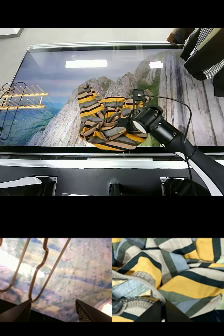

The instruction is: Fold the clothes and pants, and hang the long-sleeved shirts on hangers.

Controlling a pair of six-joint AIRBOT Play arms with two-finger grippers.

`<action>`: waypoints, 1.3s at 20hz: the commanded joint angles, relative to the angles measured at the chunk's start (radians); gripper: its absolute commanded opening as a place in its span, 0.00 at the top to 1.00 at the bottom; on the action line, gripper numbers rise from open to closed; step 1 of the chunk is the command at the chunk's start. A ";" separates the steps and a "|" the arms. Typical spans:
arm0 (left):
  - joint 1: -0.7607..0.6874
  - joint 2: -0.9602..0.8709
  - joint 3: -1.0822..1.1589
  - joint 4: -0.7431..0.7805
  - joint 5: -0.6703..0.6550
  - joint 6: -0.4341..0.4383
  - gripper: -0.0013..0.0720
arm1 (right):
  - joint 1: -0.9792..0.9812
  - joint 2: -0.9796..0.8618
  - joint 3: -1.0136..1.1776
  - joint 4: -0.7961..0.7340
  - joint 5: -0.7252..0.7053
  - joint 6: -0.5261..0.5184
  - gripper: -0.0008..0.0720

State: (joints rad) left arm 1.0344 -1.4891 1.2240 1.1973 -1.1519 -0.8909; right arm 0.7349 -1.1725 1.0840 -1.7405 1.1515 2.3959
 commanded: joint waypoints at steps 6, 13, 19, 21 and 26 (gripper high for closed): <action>0.033 -0.031 0.003 0.000 0.037 -0.104 0.15 | 0.001 0.001 0.001 0.000 0.002 0.002 0.96; -0.024 -0.128 0.003 0.042 0.054 -0.100 0.17 | 0.001 0.001 0.001 0.000 0.002 0.002 0.96; -0.101 -0.153 0.003 0.170 0.072 -0.101 0.18 | 0.001 0.001 0.001 0.000 0.002 0.002 0.96; -0.121 -0.163 0.003 0.206 0.071 -0.105 0.18 | 0.001 0.001 0.001 0.000 0.002 0.002 0.96; -0.140 -0.175 0.003 0.210 0.071 -0.105 0.65 | 0.001 0.001 0.001 -0.001 0.002 0.002 0.96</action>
State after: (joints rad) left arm 0.9062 -1.6543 1.2278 1.3869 -1.0760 -0.9947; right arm 0.7349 -1.1725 1.0840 -1.7409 1.1530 2.3962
